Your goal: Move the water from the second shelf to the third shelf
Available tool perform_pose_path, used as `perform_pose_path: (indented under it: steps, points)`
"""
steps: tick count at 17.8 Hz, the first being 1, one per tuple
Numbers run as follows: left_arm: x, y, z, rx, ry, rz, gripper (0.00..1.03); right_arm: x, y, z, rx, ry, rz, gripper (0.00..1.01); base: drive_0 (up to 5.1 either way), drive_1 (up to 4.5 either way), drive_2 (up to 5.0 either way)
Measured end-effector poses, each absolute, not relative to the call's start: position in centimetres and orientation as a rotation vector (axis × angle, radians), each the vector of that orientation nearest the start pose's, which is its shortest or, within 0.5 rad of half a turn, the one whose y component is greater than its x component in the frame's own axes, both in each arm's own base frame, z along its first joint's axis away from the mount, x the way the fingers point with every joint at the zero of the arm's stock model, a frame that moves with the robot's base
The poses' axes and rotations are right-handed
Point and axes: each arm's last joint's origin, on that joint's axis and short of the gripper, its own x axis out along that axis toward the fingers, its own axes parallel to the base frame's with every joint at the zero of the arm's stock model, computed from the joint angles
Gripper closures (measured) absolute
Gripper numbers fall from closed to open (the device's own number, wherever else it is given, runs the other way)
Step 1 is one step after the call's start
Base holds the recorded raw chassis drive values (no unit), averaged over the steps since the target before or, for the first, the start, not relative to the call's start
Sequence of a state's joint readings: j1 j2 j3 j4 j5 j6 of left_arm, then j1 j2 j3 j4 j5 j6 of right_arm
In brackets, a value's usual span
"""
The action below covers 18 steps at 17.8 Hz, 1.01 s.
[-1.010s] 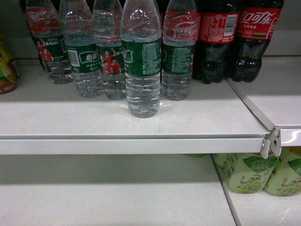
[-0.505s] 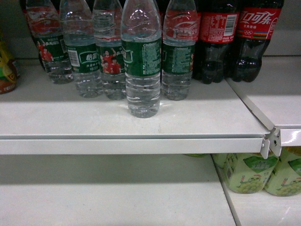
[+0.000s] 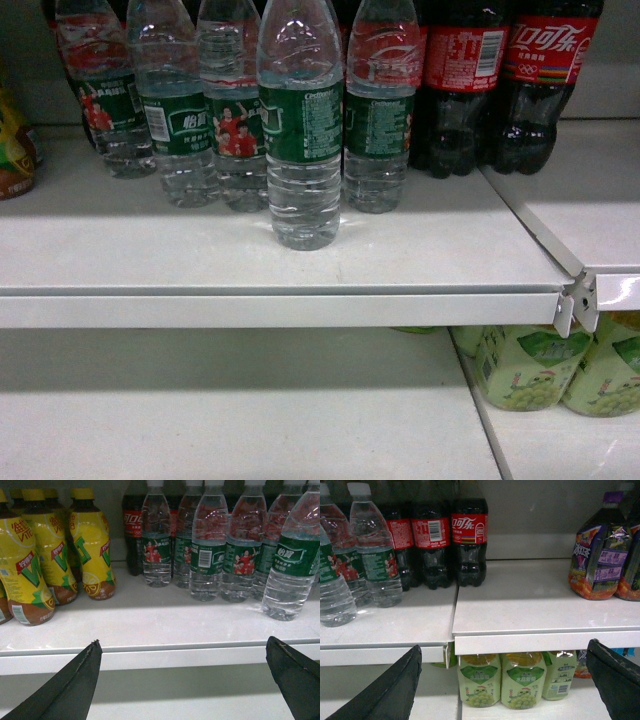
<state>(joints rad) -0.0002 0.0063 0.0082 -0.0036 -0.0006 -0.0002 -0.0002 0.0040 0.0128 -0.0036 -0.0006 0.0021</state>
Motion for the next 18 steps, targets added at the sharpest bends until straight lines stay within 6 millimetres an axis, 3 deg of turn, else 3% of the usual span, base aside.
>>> perform_pose_path:
  steps: [1, 2, 4, 5, 6, 10, 11, 16, 18]
  points:
    - [9.8, 0.0, 16.5, 0.000, 0.002, 0.000, 0.05, 9.7, 0.0, 16.6, 0.006, 0.029, 0.004, 0.03, 0.0, 0.00, 0.0]
    - [9.8, 0.0, 16.5, 0.000, 0.001, 0.000, 0.05, 9.9, -0.2, 16.2, 0.029, 0.180, 0.020, 0.03, 0.0, 0.00, 0.0]
    - [9.8, 0.0, 16.5, 0.000, 0.001, 0.000, 0.05, 10.9, -0.8, 17.2, 0.044, 0.191, 0.009, 0.03, 0.0, 0.00, 0.0]
    - [9.8, 0.0, 16.5, 0.000, 0.001, 0.000, 0.05, 11.7, -0.9, 19.1, 0.037, 0.139, 0.025, 0.03, 0.0, 0.00, 0.0]
    - [9.8, 0.0, 16.5, 0.000, 0.001, 0.000, 0.05, 13.8, -1.0, 22.3, 0.012, 0.060, 0.054, 0.03, 0.0, 0.00, 0.0]
    - [9.8, 0.0, 16.5, 0.000, 0.002, 0.000, 0.05, 20.4, 1.4, 27.2, 0.002, -0.014, 0.160, 0.03, 0.0, 0.00, 0.0]
    - [9.8, 0.0, 16.5, 0.000, 0.001, 0.000, 0.05, 21.8, 2.5, 27.0, 0.003, 0.002, 0.186, 0.03, 0.0, 0.00, 0.0]
    - [9.8, 0.0, 16.5, 0.000, 0.001, 0.000, 0.05, 26.0, 10.3, 20.1, -0.033, 0.171, 0.402, 0.03, 0.0, 0.00, 0.0]
    - [9.8, 0.0, 16.5, 0.000, 0.001, 0.000, 0.05, 27.6, 12.0, 18.1, -0.052, 0.244, 0.433, 0.03, 0.0, 0.00, 0.0]
